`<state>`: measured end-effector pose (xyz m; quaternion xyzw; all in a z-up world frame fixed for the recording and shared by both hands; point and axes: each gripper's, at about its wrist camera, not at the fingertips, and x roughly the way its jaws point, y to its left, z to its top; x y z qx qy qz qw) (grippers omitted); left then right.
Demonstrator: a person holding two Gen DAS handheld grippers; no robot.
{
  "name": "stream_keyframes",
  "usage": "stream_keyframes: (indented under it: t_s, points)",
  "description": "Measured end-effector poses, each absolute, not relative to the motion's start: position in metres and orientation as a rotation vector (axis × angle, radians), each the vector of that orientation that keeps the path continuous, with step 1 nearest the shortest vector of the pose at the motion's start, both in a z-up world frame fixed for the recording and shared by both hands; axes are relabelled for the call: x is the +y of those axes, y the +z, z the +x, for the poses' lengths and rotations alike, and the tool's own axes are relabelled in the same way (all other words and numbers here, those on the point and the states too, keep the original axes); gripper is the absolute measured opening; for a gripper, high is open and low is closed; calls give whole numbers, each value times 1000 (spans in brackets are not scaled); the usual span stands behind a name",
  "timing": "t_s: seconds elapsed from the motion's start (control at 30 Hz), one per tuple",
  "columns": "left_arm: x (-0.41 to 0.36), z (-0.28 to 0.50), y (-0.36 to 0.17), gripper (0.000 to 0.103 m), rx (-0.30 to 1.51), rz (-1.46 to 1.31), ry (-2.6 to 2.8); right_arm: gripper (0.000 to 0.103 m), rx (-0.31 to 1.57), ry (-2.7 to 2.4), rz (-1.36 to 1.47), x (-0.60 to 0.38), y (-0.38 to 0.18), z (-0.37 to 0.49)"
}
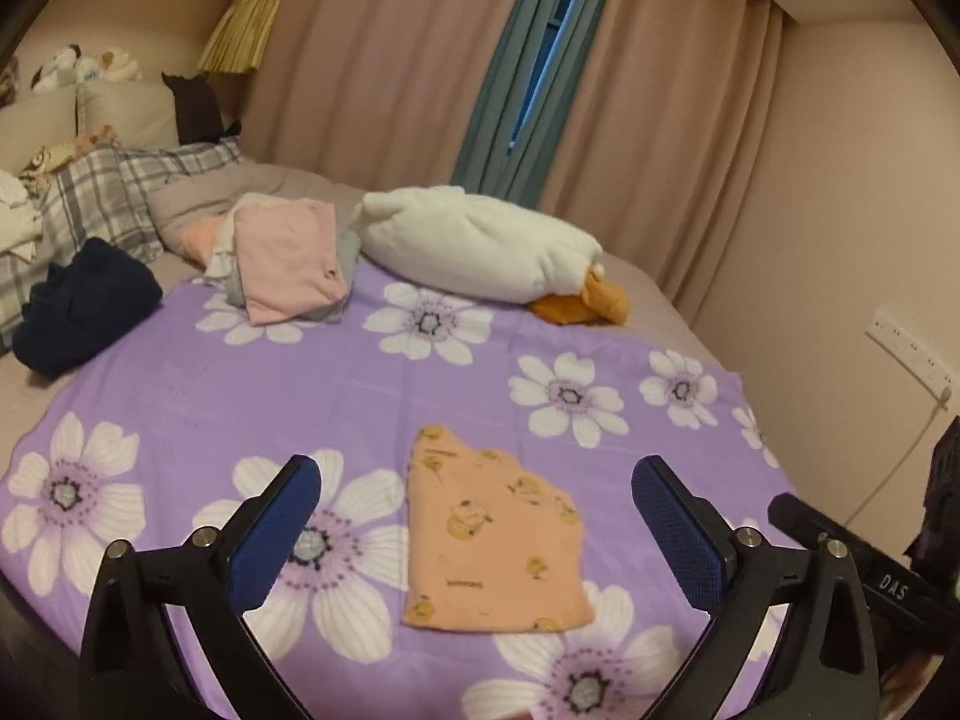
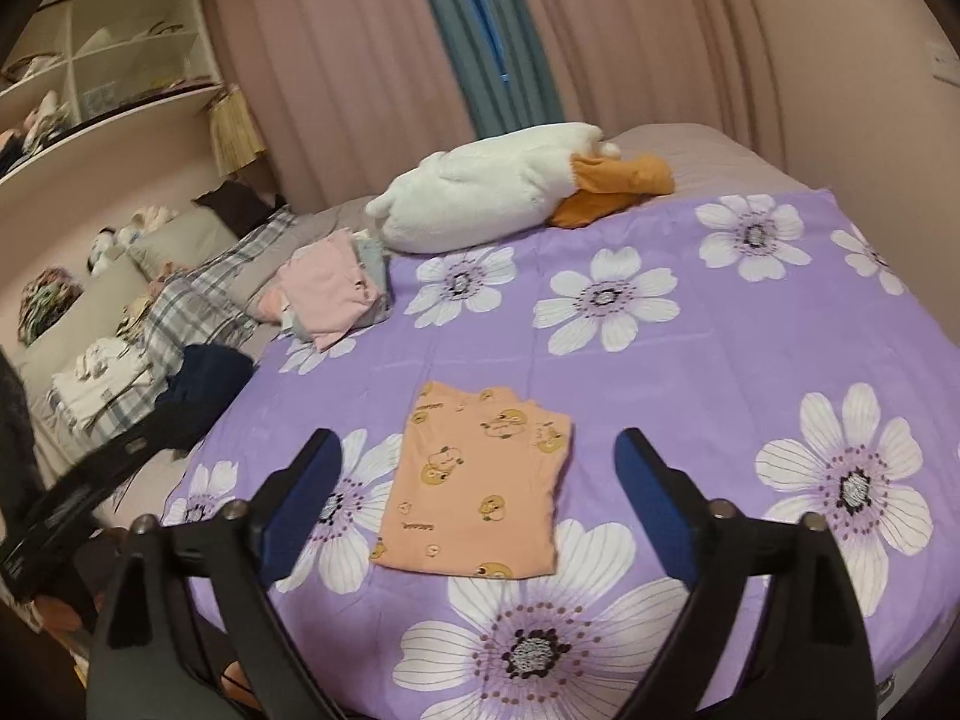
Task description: Fold small clothes
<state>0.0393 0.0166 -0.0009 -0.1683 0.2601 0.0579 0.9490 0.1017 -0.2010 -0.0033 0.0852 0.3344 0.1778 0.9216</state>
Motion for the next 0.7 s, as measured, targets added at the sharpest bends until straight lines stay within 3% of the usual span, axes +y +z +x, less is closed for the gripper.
stream_keyframes:
  t_s: [0.4, 0.7]
  points:
    - [-13, 40, 1, 103, 635, -286, -4, 103, 705, 294, 221, -211, 4, 94]
    - [-3, 33, 9, 103, 592, -330, 31, 103, 684, 273, 147, -202, 5, 90]
